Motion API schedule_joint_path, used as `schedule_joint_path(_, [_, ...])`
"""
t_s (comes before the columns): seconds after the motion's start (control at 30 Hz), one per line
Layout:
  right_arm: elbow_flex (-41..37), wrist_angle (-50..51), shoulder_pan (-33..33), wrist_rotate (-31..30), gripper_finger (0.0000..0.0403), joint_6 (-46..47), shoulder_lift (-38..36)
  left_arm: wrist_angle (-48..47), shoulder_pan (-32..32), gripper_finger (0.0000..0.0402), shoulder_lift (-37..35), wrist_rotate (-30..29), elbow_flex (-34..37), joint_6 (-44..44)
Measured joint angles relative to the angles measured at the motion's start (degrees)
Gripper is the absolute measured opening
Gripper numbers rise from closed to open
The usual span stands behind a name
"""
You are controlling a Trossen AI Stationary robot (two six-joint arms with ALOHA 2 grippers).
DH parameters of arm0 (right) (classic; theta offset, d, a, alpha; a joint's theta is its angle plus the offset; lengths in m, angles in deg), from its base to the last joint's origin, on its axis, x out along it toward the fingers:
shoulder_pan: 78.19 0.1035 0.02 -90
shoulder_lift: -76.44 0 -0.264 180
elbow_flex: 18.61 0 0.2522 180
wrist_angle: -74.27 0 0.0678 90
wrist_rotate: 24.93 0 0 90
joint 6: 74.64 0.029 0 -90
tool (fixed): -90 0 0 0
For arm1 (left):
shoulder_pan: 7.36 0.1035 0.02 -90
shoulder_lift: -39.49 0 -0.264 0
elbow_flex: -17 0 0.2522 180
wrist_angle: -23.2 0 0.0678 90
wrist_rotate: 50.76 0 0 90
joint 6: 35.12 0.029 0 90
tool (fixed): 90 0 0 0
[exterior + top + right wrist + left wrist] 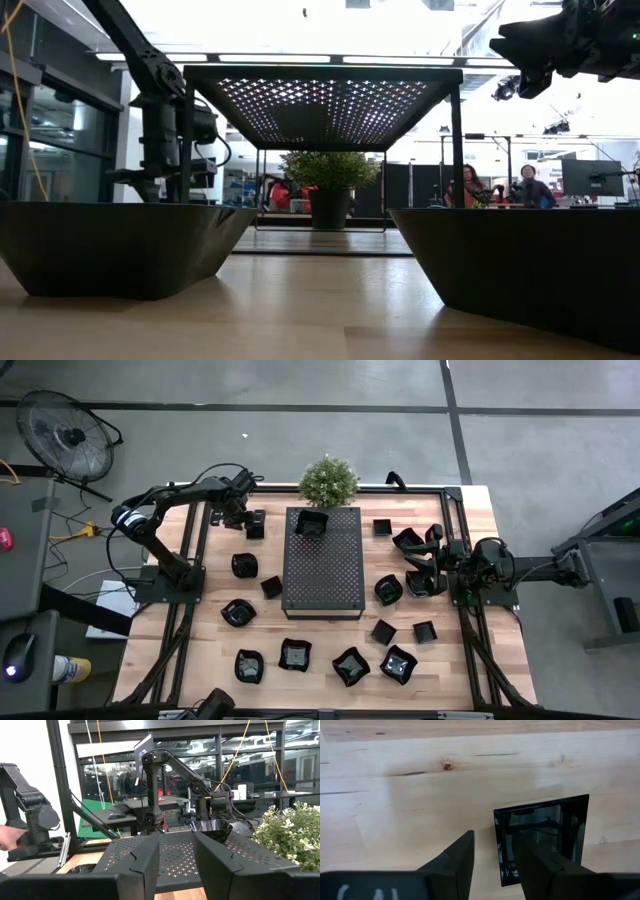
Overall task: Pick & Place Mini shaped plates
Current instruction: Put the square plate on the shelf
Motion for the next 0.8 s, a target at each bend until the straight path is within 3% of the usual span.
schedule_joint_path(0.8, [0.0, 0.0, 0.0, 0.0, 0.0114, 0.0, 0.0, 0.6, 0.0, 0.0126, 1.8, 2.2, 0.0, 0.4])
